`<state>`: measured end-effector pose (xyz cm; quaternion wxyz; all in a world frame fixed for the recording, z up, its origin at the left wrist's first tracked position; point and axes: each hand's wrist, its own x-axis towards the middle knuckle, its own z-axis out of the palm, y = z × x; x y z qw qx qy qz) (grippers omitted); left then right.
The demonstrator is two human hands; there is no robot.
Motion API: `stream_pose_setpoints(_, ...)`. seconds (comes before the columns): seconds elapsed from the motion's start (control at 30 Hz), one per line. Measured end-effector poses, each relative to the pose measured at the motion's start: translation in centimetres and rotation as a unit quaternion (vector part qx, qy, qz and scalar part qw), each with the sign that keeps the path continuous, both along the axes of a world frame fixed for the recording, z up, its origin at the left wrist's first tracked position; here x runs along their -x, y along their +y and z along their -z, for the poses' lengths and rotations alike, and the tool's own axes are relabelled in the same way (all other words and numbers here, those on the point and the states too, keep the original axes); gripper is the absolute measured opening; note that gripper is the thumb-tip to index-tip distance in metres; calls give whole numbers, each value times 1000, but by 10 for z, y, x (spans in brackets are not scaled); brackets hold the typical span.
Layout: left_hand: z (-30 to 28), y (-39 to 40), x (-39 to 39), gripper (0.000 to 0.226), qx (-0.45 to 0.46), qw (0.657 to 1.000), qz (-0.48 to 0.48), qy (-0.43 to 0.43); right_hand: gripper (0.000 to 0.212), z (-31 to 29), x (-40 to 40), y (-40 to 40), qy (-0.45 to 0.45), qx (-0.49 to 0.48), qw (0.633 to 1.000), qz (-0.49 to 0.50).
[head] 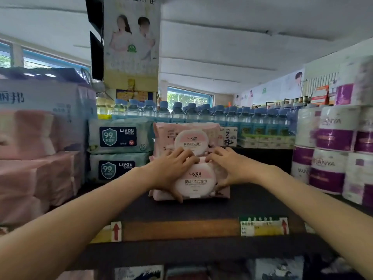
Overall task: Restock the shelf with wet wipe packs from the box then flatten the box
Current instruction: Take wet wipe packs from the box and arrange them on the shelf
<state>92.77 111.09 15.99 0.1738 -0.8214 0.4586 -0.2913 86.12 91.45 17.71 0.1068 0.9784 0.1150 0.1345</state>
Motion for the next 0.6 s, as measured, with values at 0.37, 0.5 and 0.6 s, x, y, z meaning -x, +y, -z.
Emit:
stream_pose_setpoints(0.37, -14, 0, 70, 33, 197, 973, 104, 59, 51, -1, 104, -1, -72, -55, 991, 94)
stream_pose_setpoints(0.5, 26, -38, 143, 32, 220, 931, 275, 98, 34, 29, 182, -5, -63, -128, 978, 152)
stream_pose_setpoints(0.6, 81, -74, 207, 31, 131, 916, 334, 179, 29, 80, 270, -17, -15, -157, 953, 257)
